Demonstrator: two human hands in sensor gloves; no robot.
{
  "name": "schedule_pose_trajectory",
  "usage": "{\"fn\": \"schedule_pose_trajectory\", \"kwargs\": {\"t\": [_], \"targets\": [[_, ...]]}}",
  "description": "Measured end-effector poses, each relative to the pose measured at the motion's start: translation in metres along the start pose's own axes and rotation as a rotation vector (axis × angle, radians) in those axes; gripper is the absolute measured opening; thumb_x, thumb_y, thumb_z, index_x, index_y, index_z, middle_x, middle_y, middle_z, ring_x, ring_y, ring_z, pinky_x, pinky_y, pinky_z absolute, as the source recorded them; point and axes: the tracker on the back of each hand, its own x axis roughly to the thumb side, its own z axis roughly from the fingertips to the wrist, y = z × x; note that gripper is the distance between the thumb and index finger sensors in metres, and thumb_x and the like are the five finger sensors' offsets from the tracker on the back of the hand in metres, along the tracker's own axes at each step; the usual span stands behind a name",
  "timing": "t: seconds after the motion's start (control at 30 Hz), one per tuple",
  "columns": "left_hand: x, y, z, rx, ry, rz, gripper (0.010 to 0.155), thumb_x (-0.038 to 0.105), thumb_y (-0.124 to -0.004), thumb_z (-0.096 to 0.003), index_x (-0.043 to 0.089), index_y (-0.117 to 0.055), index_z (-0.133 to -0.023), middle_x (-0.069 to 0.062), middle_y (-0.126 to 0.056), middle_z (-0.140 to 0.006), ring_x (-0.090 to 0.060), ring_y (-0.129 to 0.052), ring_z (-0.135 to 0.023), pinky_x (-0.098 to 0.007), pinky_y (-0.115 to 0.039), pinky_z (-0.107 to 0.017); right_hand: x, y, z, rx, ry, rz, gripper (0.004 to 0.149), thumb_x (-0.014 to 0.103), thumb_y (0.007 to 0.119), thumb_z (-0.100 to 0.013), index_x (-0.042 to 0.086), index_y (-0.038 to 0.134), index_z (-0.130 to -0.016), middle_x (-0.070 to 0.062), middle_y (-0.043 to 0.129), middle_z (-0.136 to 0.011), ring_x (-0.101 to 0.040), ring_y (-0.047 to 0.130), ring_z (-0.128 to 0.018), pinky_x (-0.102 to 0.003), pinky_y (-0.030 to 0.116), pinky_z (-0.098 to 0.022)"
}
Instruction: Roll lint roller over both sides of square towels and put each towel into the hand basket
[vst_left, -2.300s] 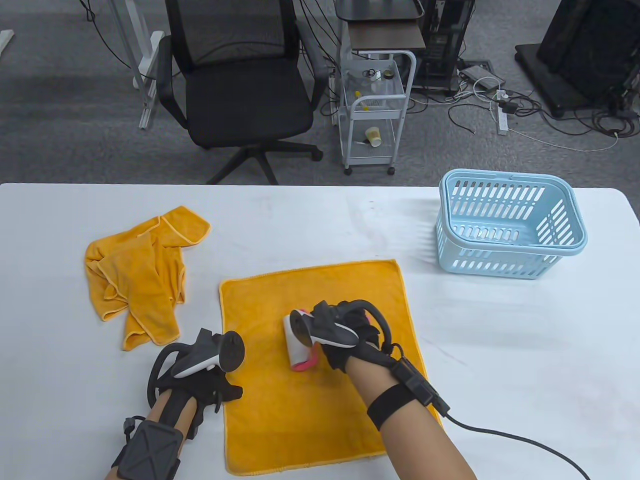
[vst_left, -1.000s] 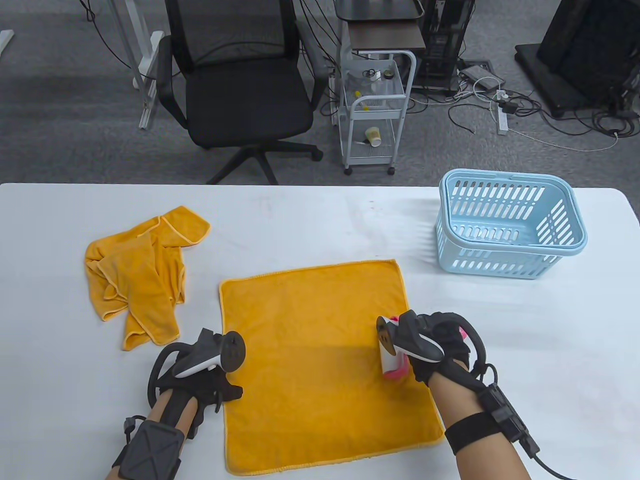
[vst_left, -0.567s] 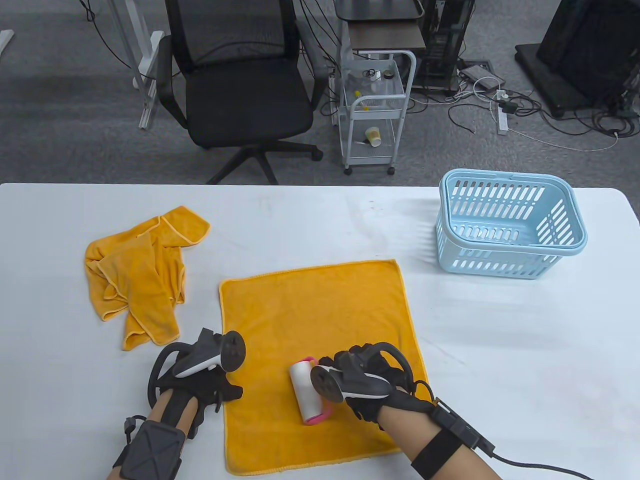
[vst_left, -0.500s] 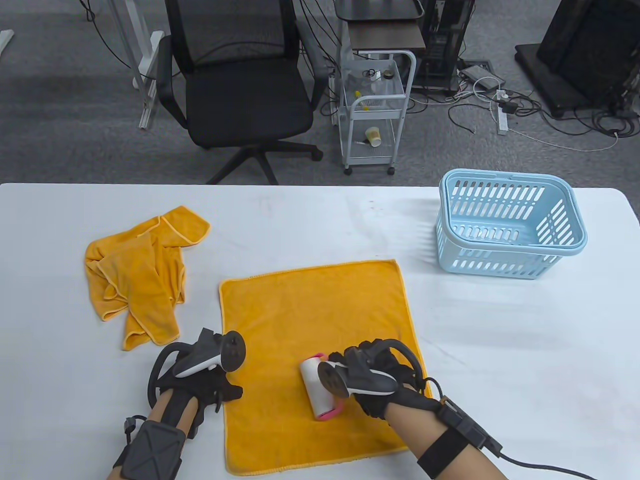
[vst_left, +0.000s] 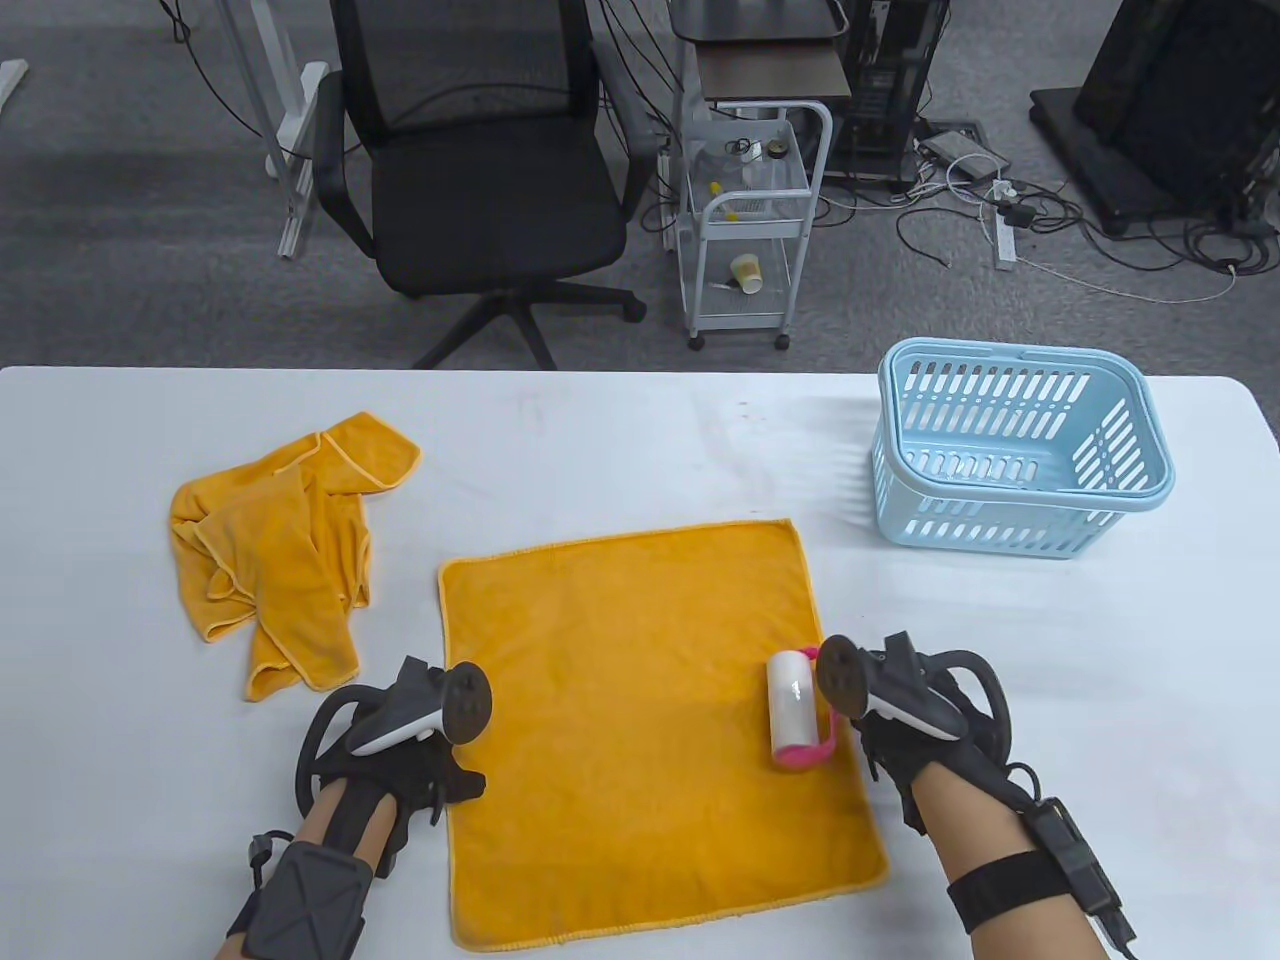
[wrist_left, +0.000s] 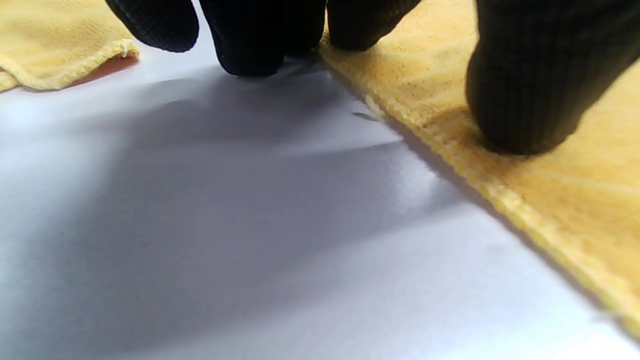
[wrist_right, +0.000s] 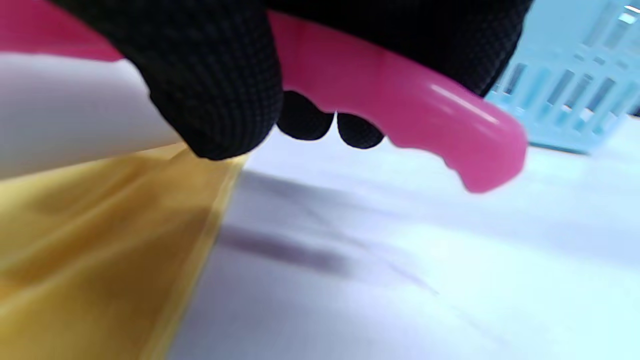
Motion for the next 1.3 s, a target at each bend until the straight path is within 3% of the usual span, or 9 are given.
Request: {"fn": "schedule_pose_trajectory", "kwargs": {"t": [0.1,0.23,0.4,0.6,0.7,0.83,0.97,1.1,1.3], "targets": [[0.0,0.0,0.0,0.0,0.0,0.001,0.091,0.062,-0.089,-0.0359,0.022,-0.05,-0.108,-0.013,-0.041,-0.121,-0.045,-0.06,-0.105,-0.07,-0.051,-0.075,-0.025,-0.002,-0.005,-0.101,0.157,-0.02,0.061,0.034,0.094,-0.043,0.021,0.073,-0.099,-0.008,0.084,-0.092,-0.036,0.093,-0.081,-0.054,0.084,-0.054],[0.0,0.0,0.0,-0.001,-0.001,0.001,0.091,0.062,-0.089,-0.0359,0.022,-0.05,-0.108,-0.013,-0.041,-0.121,-0.045,-0.06,-0.105,-0.071,-0.05,-0.075,-0.049,0.002,-0.013,-0.138,0.359,0.052,0.061,0.037,0.095,-0.043,0.019,0.075,-0.098,-0.008,0.087,-0.089,-0.035,0.096,-0.076,-0.051,0.087,-0.049],[0.0,0.0,0.0,-0.001,-0.001,0.002,0.091,0.063,-0.088,-0.0359,0.022,-0.05,-0.108,-0.013,-0.041,-0.121,-0.044,-0.06,-0.105,-0.07,-0.05,-0.075,-0.069,0.023,-0.02,-0.086,0.513,0.047,0.061,0.038,0.095,-0.042,0.018,0.076,-0.097,-0.009,0.088,-0.087,-0.035,0.097,-0.075,-0.05,0.088,-0.048],[0.0,0.0,0.0,0.0,-0.002,0.006,0.091,0.063,-0.089,-0.0359,0.022,-0.05,-0.108,-0.013,-0.041,-0.121,-0.045,-0.06,-0.105,-0.07,-0.05,-0.075,-0.075,0.04,-0.022,0.002,0.529,0.033,0.065,0.039,0.094,-0.043,0.014,0.073,-0.099,-0.012,0.086,-0.089,-0.037,0.094,-0.078,-0.053,0.085,-0.051],[0.0,0.0,0.0,0.0,-0.002,0.006,0.091,0.063,-0.088,-0.0359,0.023,-0.05,-0.108,-0.013,-0.041,-0.121,-0.045,-0.06,-0.105,-0.07,-0.05,-0.075,-0.073,0.031,-0.022,0.039,0.515,0.087,0.07,0.04,0.095,-0.043,0.016,0.068,-0.103,-0.013,0.083,-0.094,-0.04,0.09,-0.082,-0.056,0.082,-0.054],[0.0,0.0,0.0,0.0,-0.001,0.005,0.091,0.063,-0.088,-0.0359,0.023,-0.05,-0.108,-0.013,-0.041,-0.121,-0.044,-0.06,-0.105,-0.07,-0.05,-0.075,-0.065,-0.002,-0.018,0.101,0.563,0.079,0.079,0.037,0.095,-0.045,0.012,0.055,-0.108,-0.018,0.073,-0.101,-0.048,0.079,-0.09,-0.066,0.072,-0.058],[-0.001,0.0,0.0,0.001,-0.001,0.005,0.091,0.063,-0.088,-0.036,0.022,-0.05,-0.108,-0.013,-0.041,-0.121,-0.044,-0.059,-0.105,-0.071,-0.05,-0.075,-0.025,-0.034,-0.021,0.031,0.47,0.027,0.087,0.048,0.096,-0.042,0.012,0.054,-0.11,-0.021,0.068,-0.104,-0.051,0.074,-0.092,-0.068,0.069,-0.059],[-0.001,-0.001,0.0,0.002,-0.004,0.008,0.091,0.063,-0.088,-0.0359,0.022,-0.05,-0.108,-0.013,-0.041,-0.121,-0.045,-0.06,-0.105,-0.07,-0.05,-0.075,0.051,-0.047,-0.027,-0.008,0.199,-0.058,0.094,0.053,0.095,-0.04,0.015,0.048,-0.112,-0.021,0.058,-0.109,-0.051,0.067,-0.097,-0.069,0.065,-0.062],[-0.002,-0.001,0.0,0.006,-0.009,0.022,0.09,0.062,-0.088,-0.0363,0.023,-0.05,-0.108,-0.013,-0.041,-0.121,-0.044,-0.059,-0.105,-0.07,-0.05,-0.075,0.145,-0.024,-0.035,0.199,-0.168,-0.127,0.105,0.057,0.094,-0.039,0.025,0.027,-0.113,-0.023,0.032,-0.116,-0.054,0.046,-0.104,-0.073,0.059,-0.064]]}}
